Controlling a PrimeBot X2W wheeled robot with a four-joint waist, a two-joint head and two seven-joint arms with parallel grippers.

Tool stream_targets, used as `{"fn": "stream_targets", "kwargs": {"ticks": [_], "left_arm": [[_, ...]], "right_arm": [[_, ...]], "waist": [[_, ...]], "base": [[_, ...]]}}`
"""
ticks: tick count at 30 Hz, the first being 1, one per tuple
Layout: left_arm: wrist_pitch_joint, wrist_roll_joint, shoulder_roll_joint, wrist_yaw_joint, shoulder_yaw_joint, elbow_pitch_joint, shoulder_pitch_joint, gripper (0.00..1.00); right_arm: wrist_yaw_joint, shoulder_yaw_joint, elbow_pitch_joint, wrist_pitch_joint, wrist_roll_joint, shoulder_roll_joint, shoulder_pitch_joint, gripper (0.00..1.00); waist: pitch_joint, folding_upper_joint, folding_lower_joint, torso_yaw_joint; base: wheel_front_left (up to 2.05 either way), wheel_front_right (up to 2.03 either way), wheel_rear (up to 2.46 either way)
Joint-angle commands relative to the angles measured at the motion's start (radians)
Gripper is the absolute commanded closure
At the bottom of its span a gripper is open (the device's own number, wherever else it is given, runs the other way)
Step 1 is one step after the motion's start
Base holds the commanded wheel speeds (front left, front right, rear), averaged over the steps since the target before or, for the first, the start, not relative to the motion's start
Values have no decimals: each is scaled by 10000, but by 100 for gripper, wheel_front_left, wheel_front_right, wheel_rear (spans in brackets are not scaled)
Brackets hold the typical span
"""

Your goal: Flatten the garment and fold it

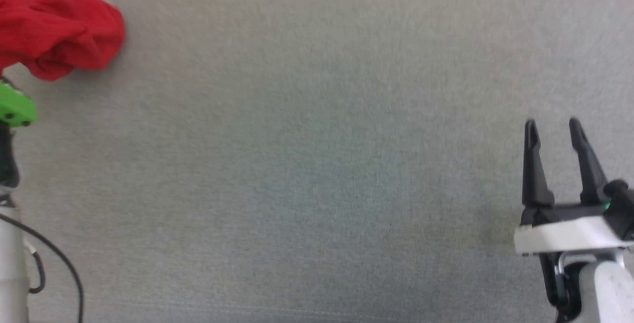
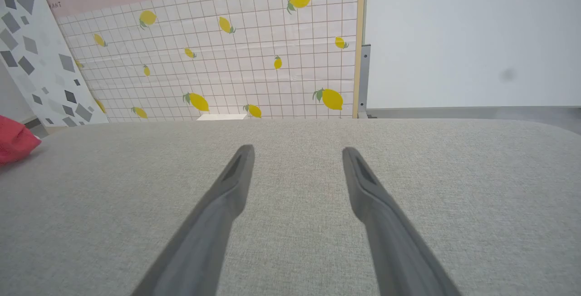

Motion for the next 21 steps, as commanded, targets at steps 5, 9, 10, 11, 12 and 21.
{"fn": "stream_targets", "kwargs": {"ticks": [5, 9, 10, 11, 12, 21], "left_arm": [[-1028, 414, -193, -357, -488, 42, -428, 100], [-1313, 461, -490, -652, -969, -88, -727, 100], [-1389, 494, -556, -747, -1118, -117, -831, 100], [-1426, 497, -635, -802, -1229, -124, -909, 100], [-1483, 491, -752, -850, -1349, -140, -1016, 100], [-1668, 404, -2044, -1116, -2525, -200, -1709, 100]], "right_arm": [[-17, -106, 61, -49, -63, 7, 629, 0], [-17, -195, 110, -49, -79, 7, 1038, 0], [-17, -207, 127, -49, -89, 7, 1134, 0], [-17, -220, 136, -49, -107, 7, 1212, 0], [-17, -229, 136, -49, -126, 7, 1299, 0], [-17, -213, 109, -49, -338, 7, 1623, 0]], "waist": [[-2205, 0, 0, 339], [-2841, 0, 0, 218], [-3001, 0, 0, 152], [-3123, 0, 0, 96], [-3257, 0, 0, 12], [-3881, 0, 0, -988]], "base": [[0, 0, 0], [0, 0, 0], [0, 0, 0], [0, 0, 0], [0, 0, 0], [0, 0, 0]]}}
